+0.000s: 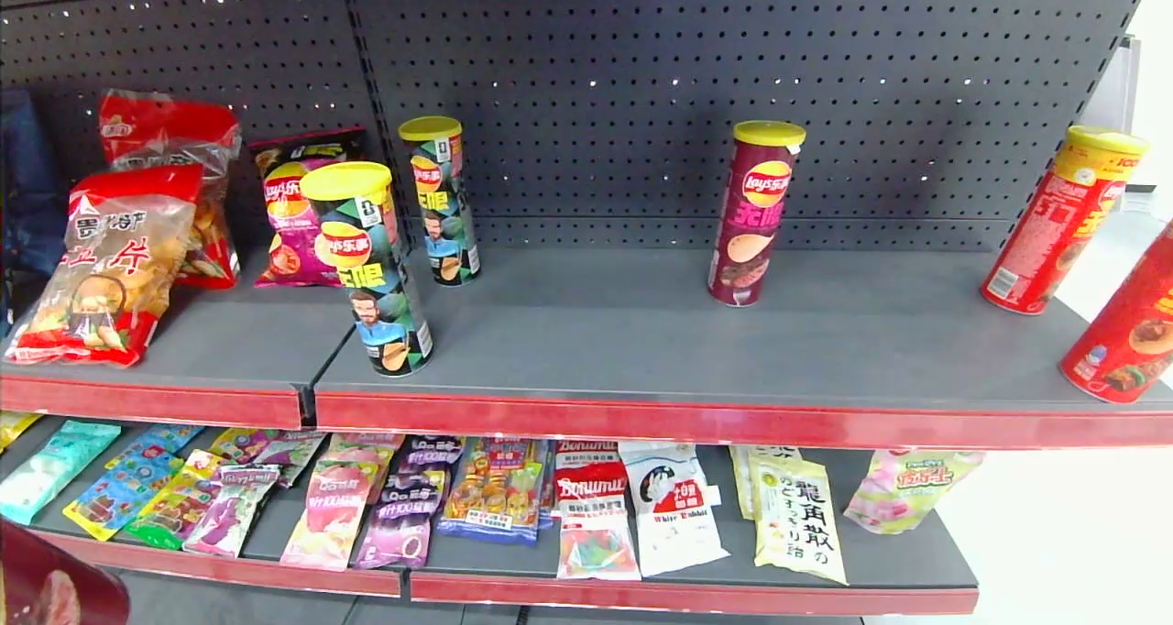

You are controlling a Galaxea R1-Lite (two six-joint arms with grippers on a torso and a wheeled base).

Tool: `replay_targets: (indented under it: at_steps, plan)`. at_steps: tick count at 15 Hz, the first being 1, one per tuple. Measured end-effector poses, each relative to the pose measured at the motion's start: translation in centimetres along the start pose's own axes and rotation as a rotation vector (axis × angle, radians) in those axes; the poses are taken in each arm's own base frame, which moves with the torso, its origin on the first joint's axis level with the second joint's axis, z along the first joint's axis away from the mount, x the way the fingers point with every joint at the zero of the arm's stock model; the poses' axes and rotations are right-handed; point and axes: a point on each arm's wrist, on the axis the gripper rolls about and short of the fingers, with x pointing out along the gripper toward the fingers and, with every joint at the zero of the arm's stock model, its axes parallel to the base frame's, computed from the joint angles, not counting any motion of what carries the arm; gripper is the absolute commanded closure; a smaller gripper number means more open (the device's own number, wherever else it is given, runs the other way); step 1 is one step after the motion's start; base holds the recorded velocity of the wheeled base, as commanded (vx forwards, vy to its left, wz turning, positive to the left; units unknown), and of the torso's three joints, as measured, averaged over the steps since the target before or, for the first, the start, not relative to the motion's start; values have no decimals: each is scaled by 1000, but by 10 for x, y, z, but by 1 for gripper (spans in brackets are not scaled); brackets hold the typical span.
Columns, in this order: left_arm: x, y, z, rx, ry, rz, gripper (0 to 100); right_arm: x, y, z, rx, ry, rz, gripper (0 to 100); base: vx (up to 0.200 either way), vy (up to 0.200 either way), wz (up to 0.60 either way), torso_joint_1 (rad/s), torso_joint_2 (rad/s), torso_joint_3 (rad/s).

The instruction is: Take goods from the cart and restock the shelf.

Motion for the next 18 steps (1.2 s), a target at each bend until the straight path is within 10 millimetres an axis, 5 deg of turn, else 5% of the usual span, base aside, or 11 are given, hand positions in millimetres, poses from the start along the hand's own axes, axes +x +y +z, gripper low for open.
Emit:
replay_targets:
  at_steps: [6,10,14,18]
  plan:
    - [-16,-12,-28,9,-12,47,100,1,1,4,-46,7,46,0,0,0,0,0,0,0]
    - [-18,-14,-30,11,-26,38,100,3,2,67,-51,-34,178,0,0,0,0,0,0,0]
    - [-15,-12,-25,-27,-39,31,100,63,8,136,-110,74,334,0,0,0,0,0,0,0]
    - [-11,-9,-22,-26,-51,36,100,161,33,184,-116,72,457,0,0,0,0,0,0,0]
